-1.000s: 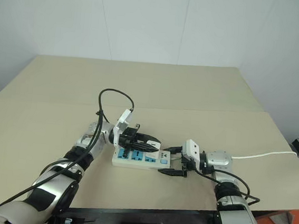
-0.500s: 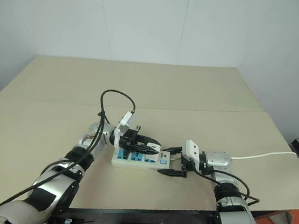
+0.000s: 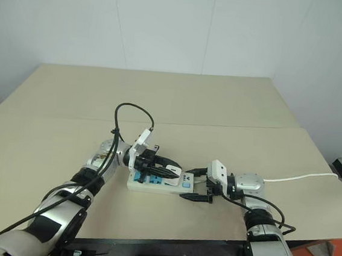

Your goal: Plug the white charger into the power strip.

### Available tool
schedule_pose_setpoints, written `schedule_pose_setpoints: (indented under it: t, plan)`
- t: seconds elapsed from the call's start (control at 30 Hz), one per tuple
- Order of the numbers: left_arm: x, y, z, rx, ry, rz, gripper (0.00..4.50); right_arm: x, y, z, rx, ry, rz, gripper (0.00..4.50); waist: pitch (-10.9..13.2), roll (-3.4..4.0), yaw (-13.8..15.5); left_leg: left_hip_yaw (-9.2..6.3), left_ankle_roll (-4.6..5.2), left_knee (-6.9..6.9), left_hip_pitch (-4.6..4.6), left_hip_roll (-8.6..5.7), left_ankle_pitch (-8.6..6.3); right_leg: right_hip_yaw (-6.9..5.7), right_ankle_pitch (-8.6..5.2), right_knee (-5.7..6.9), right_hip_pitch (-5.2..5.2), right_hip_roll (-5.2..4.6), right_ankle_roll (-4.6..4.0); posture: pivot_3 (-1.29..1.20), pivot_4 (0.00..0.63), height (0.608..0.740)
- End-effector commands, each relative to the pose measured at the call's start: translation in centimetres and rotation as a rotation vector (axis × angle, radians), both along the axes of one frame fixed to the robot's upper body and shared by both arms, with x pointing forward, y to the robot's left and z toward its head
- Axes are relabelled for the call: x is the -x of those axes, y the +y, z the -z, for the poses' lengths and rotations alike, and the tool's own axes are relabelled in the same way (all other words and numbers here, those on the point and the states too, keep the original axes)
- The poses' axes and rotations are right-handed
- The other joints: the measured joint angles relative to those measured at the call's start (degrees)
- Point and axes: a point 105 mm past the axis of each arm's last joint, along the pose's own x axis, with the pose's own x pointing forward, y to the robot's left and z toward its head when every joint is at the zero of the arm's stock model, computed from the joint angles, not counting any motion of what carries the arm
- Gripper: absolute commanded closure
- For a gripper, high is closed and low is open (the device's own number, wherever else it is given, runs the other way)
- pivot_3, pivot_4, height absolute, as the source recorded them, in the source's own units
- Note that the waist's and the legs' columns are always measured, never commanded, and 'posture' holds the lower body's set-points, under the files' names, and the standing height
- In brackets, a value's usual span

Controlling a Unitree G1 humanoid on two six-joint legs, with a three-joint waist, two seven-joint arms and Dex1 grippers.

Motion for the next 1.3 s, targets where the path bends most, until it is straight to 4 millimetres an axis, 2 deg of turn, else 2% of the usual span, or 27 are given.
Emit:
schedule_pose_setpoints:
  t: [0.03, 0.2, 0.37, 0.93, 1.3]
  plan:
    - [0.3, 0.2, 0.9, -0.015, -0.016, -0.004, 3.48, 1.5, 0.6, 2.6, 0.066, 0.086, -0.054, 1.10, 0.00, 0.00, 0.00, 0.00, 0.00, 0.00, 0.00, 0.00, 0.00, 0.00, 0.00, 0.00, 0.00, 0.00, 0.00, 0.00, 0.150, 0.740]
    - [0.0, 0.5, 1.3, 0.013, -0.029, -0.080, 3.48, 1.5, 0.7, 2.6, 0.062, 0.082, -0.052, 1.10, 0.00, -0.01, 0.02, 0.00, 0.00, -0.01, 0.15, 0.00, 0.00, 0.00, 0.00, -0.03, 0.16, -0.01, 0.00, 0.00, 0.150, 0.740]
    - [1.0, 1.3, 2.7, -0.006, -0.033, -0.085, 3.48, 1.5, 0.6, 2.6, 0.061, 0.081, -0.051, 1.10, 0.00, -0.02, -0.09, 0.00, 0.00, -0.23, 0.65, 0.02, -0.01, 0.00, -0.10, -0.29, 0.70, 0.00, 0.16, 0.00, 0.150, 0.740]
    - [1.9, 2.9, 6.6, -0.075, -0.011, -0.170, 3.48, 1.6, 0.2, 2.5, 0.068, 0.066, -0.047, 1.10, -0.16, -0.04, -0.08, 0.00, 0.00, -0.28, 0.71, 0.03, -0.01, 0.00, -0.18, -0.32, 0.86, 0.00, 0.28, 0.00, 0.150, 0.740]
    - [1.8, 3.1, 6.8, -0.083, 0.021, -0.171, 3.48, 1.5, 0.3, 2.6, 0.070, 0.060, -0.042, 1.10, -0.37, -0.05, -0.06, 0.00, 0.00, -0.30, 0.72, 0.03, -0.01, 0.00, -0.26, -0.35, 0.92, 0.00, 0.38, 0.00, 0.150, 0.740]
